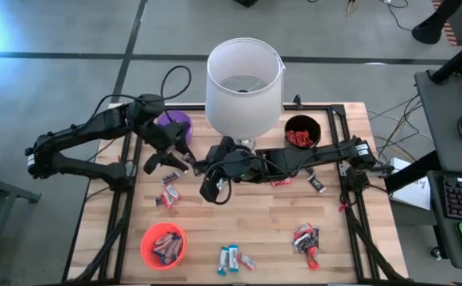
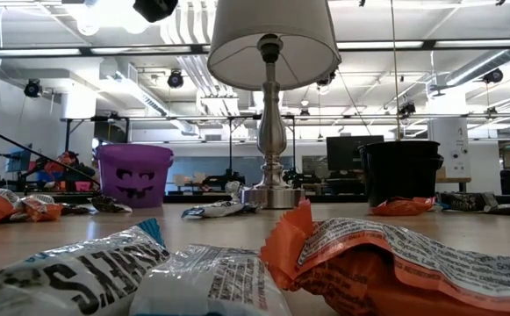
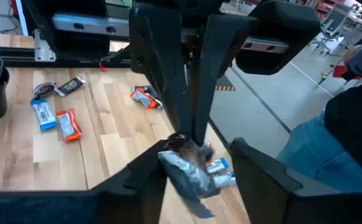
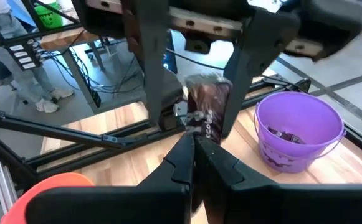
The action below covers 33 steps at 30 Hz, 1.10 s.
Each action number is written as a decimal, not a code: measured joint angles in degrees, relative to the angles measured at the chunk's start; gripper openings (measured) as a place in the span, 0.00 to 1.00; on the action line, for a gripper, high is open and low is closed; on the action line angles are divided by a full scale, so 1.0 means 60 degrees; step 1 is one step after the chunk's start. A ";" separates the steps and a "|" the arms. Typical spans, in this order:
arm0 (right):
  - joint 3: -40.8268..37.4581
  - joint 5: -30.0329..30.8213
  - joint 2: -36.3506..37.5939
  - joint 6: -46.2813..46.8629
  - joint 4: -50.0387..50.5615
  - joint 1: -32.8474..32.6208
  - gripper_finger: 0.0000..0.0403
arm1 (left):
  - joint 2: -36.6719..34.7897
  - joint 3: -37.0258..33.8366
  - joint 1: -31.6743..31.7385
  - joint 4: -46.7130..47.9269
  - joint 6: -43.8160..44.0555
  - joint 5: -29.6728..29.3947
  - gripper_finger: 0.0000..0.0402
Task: Organize candy in baskets
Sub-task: Put the brown chocolate bar into the purple bucket
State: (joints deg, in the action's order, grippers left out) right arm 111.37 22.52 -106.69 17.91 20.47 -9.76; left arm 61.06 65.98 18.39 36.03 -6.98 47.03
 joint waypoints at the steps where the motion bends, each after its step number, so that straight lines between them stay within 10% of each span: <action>1: 0.0000 -0.0001 0.0000 -0.0047 -0.0019 0.0019 0.02 | 0.0038 0.0000 -0.0003 -0.0004 -0.0001 -0.0001 0.36; 8: -0.0007 -0.0074 0.0000 -0.0083 0.0036 0.0050 0.02 | 0.0260 0.0000 0.0000 0.0008 -0.0475 -0.0099 0.04; 20: -0.0004 -0.0448 0.0004 -0.0095 -0.0110 0.0043 0.06 | -0.0037 0.0007 -0.0017 0.0838 -0.0591 -0.0724 0.01; 33: -0.0004 -0.1745 0.0004 0.0830 0.1461 -0.0246 0.33 | -0.0412 0.0007 0.0101 0.3100 -0.1264 -0.5025 0.01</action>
State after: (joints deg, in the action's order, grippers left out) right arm 111.35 12.05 -106.67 22.89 29.24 -11.23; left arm 58.59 66.02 19.00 54.63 -14.57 16.87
